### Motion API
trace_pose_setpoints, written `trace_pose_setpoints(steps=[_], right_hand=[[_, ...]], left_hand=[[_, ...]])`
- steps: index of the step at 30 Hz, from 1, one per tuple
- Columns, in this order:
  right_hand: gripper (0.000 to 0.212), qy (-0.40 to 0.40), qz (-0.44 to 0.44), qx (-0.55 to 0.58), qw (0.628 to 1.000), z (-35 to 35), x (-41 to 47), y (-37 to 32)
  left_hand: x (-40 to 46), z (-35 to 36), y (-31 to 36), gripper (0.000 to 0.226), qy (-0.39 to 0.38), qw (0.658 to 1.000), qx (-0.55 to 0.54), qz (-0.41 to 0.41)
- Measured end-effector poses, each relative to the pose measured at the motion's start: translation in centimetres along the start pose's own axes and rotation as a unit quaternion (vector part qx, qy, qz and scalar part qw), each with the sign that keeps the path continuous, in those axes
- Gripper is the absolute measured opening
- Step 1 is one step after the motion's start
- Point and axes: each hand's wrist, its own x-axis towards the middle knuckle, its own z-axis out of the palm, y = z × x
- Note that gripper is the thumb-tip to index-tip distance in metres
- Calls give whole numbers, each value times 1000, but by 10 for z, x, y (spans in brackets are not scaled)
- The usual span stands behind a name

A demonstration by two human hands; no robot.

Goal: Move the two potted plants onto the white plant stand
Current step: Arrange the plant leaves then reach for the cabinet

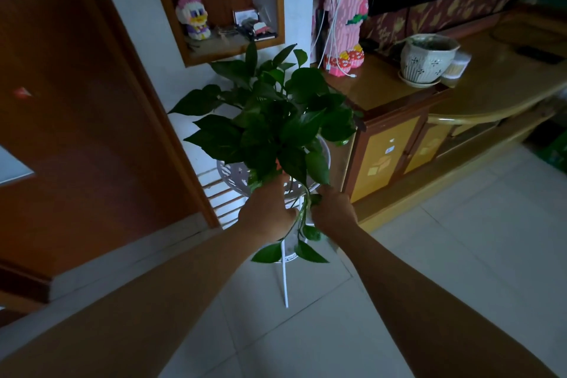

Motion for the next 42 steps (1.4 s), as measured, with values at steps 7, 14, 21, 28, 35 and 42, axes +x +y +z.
trace_pose_setpoints(steps=[7, 14, 21, 28, 35, 42], right_hand=[[78, -21, -55, 32, 998, -34, -34, -6], [109, -1, -61, -2, 998, -87, -74, -2], [114, 20, -77, -4, 997, -141, -93, 23], [119, 33, -94, 15, 995, -209, -82, 84], [119, 54, -117, 5, 992, -304, -45, 169], [121, 54, -151, 21, 987, -367, 17, 218]], left_hand=[[-18, -30, 15, 70, -6, 1000, -28, 4], [-38, -50, 50, 83, -18, 995, -82, 47], [-39, -47, 94, 96, -26, 996, -66, 58], [-26, -22, 175, 96, 0, 997, -55, 59], [10, 23, 285, 99, 16, 996, -60, 62], [61, 51, 346, 106, 26, 999, -25, 26]])
